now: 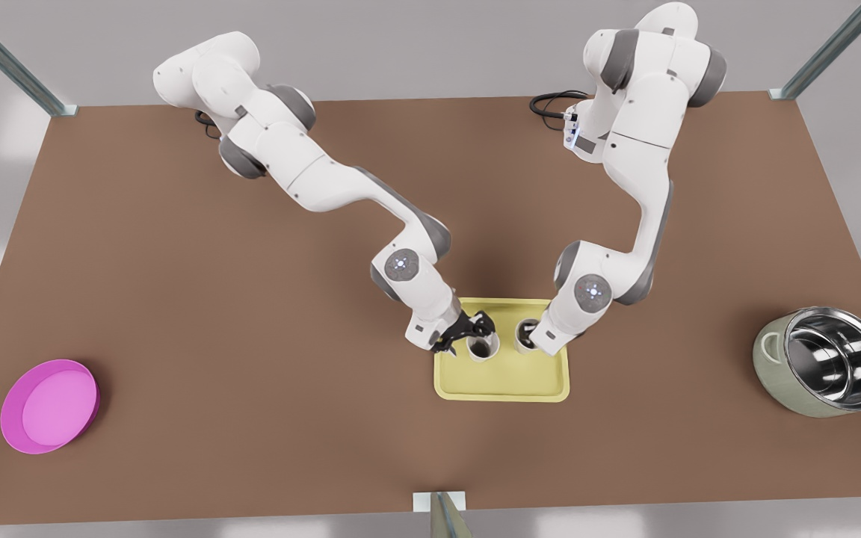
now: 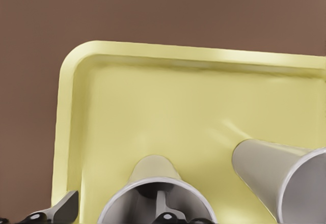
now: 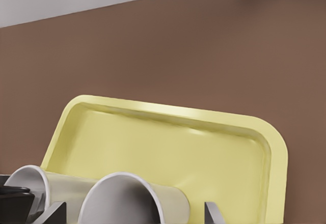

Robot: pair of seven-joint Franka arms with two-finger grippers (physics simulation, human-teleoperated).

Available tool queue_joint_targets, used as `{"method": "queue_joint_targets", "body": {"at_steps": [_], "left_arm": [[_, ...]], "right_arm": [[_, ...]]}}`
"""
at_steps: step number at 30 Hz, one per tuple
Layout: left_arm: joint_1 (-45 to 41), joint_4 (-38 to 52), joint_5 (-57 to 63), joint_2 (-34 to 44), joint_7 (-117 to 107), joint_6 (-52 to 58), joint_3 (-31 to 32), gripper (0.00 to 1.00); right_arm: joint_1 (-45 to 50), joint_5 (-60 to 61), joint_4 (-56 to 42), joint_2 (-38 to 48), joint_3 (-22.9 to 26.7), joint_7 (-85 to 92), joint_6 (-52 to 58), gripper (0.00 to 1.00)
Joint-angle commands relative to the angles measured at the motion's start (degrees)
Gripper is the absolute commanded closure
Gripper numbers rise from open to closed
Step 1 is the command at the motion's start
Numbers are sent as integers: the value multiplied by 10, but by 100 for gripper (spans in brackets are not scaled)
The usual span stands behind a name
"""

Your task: Use the left arm to pick up the white IKEA cup from the tray and place it on the middle-left position; use the right arm to pick up the white IKEA cup from the tray and place it on the middle-right position

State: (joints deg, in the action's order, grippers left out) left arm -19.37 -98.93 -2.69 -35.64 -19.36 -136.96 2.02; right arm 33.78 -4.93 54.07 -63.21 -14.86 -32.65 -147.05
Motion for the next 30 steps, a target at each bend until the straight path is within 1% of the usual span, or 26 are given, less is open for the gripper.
{"method": "queue_joint_targets", "body": {"at_steps": [1,3,4,6,7,10,12,14,16,17,18,19,20,21,23,24,25,29,30], "left_arm": [[-1,1,1,2,-45,-26,0,46],[-1,1,1,4,-45,-23,0,51],[-1,1,1,4,-45,-23,0,55],[-2,1,1,4,-45,-23,-1,58],[-4,1,1,5,-46,-23,-1,63],[-5,1,1,5,-53,-23,-1,77],[-5,1,1,14,-57,-14,-1,79],[-4,2,1,32,-52,20,-4,80],[12,3,1,60,21,80,-31,80],[43,3,1,71,85,111,-35,80],[75,3,1,71,144,115,-35,80],[103,3,1,69,193,114,-37,80],[136,4,1,65,246,108,-37,80],[160,5,1,60,285,96,-38,80],[160,5,-3,32,286,34,-37,80],[162,5,-5,29,286,7,-37,80],[162,6,-6,26,286,-11,-37,80],[163,17,-9,7,287,-42,-36,80],[163,18,-36,4,291,-49,-36,80]], "right_arm": [[1,-3,2,1,1,-88,-22,0],[1,-32,2,1,1,-88,6,0],[-1,-32,2,1,1,-88,7,0],[-6,-30,12,1,2,-72,10,0],[-6,-28,13,-2,2,-59,27,0],[-2,-30,12,-12,1,-57,27,0],[-2,-30,13,-16,1,-47,27,0],[-1,-29,18,-17,0,-47,27,0],[2,-27,28,-17,-1,-47,27,0],[2,-27,29,-17,-1,-47,28,9],[2,-27,30,-17,-1,-47,27,17],[1,-27,30,-17,-1,-47,27,38],[1,-28,30,-17,-1,-47,27,56],[3,-26,30,-16,-1,-51,27,86],[3,-29,30,-15,0,-51,27,100],[2,-26,30,-15,0,-51,27,100],[2,-27,30,-15,0,-51,28,95],[-1,-29,30,-15,1,-51,28,95],[-4,-29,30,-3,1,-51,30,95]]}}
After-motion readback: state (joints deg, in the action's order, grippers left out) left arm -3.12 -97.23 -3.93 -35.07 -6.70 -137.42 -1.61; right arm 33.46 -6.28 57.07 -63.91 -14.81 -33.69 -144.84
